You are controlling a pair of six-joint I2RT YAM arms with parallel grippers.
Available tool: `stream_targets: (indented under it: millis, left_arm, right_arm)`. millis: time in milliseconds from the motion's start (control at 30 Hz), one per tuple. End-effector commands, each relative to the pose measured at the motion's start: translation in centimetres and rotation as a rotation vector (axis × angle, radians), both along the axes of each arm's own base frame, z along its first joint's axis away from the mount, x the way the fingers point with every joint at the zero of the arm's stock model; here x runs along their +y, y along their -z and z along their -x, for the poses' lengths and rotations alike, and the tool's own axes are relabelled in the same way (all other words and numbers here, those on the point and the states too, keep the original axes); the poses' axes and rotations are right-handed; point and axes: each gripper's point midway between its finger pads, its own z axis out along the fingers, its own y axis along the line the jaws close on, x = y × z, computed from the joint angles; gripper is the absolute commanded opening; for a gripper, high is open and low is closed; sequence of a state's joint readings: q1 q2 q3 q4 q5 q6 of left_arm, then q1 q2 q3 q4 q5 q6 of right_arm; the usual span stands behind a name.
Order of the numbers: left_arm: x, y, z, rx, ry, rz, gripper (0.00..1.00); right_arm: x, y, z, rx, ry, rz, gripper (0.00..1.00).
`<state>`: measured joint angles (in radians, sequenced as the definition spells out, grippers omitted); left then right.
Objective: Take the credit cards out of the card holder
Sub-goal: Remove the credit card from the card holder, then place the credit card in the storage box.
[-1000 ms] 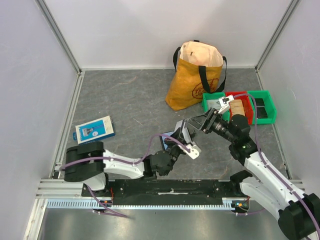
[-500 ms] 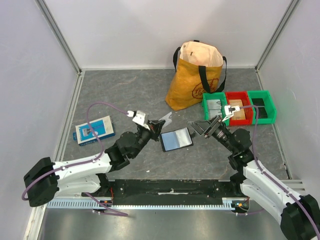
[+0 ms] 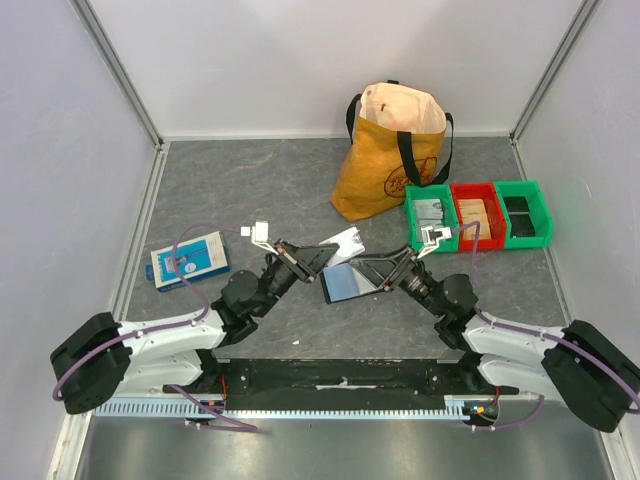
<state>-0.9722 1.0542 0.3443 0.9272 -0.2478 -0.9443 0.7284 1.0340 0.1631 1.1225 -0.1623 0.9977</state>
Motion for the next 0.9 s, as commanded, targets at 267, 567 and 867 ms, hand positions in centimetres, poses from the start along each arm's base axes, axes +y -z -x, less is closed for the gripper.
stream_targets:
  millis: [267,567,867]
  left_arm:
    - [-0.8,-3.1,1.0,0.047,0.104,0.238,0.04]
    - [-1.5,-1.9,1.4,0.071,0.142,0.207,0.12]
    - [0.0,-1.4,0.8,0.049,0.147,0.117,0.66]
  right_arm:
    - [-0.2,-5.4,-0.3,-0.177,0.054,-0.152,0.49]
    - [-0.3,-6.3,-0.2,-0.203,0.058,-0.152,0.00]
    - [-3.6,-3.4,-2.8,-0.105,0.227,-0.025,0.00]
